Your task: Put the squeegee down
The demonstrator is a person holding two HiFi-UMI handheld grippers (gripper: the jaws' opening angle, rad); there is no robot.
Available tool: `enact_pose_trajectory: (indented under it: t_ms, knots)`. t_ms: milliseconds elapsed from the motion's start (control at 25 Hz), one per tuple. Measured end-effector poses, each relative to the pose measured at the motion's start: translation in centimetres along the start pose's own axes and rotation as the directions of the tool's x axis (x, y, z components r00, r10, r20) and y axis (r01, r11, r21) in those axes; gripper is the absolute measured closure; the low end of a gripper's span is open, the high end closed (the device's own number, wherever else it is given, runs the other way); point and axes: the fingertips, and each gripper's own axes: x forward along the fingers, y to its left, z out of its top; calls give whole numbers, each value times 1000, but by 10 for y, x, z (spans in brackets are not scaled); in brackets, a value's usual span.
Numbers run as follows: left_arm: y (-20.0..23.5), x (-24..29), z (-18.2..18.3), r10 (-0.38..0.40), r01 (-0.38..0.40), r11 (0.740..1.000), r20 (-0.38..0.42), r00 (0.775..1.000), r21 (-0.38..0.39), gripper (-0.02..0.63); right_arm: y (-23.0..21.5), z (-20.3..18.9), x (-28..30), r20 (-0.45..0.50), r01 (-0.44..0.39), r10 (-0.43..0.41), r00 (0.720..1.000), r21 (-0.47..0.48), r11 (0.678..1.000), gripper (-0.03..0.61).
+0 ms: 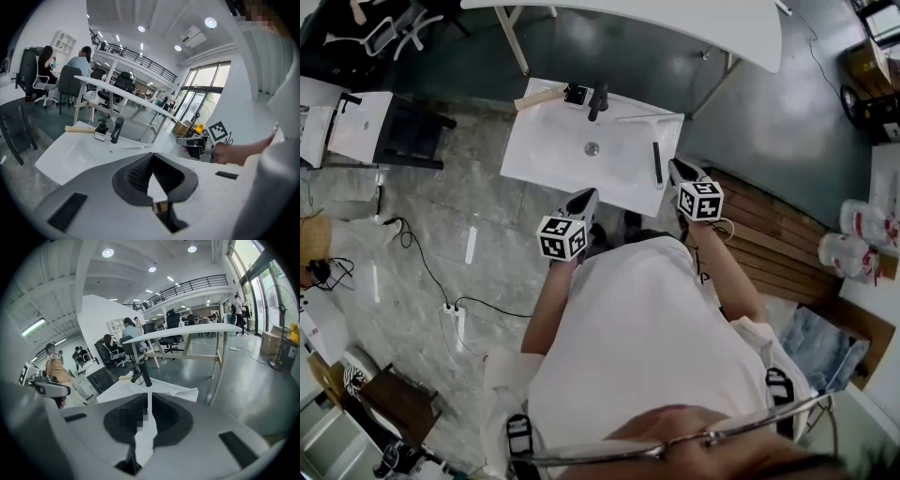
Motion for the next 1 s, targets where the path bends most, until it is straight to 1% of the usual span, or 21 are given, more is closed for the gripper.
enact_pose_trajectory:
  t_ms: [280, 560, 800, 1000]
  knots:
    - [-3, -3, 13, -10, 10, 1000, 23, 1000, 7, 609, 18, 20, -21, 50, -41, 44, 998, -50, 998, 565]
    - [-7, -4, 30, -20, 19, 1000, 53, 998, 17, 609, 23, 39, -40, 107, -49, 59, 993, -93, 994, 572]
    - [-9, -4, 43, -24, 22, 999, 78, 997, 35, 609, 31, 55, -52, 146, -69, 91, 985, -145, 987, 572]
    - [-12, -8, 56, -21, 16, 999, 108, 994, 44, 609, 36, 60, -64, 185, -76, 107, 977, -165, 983, 572]
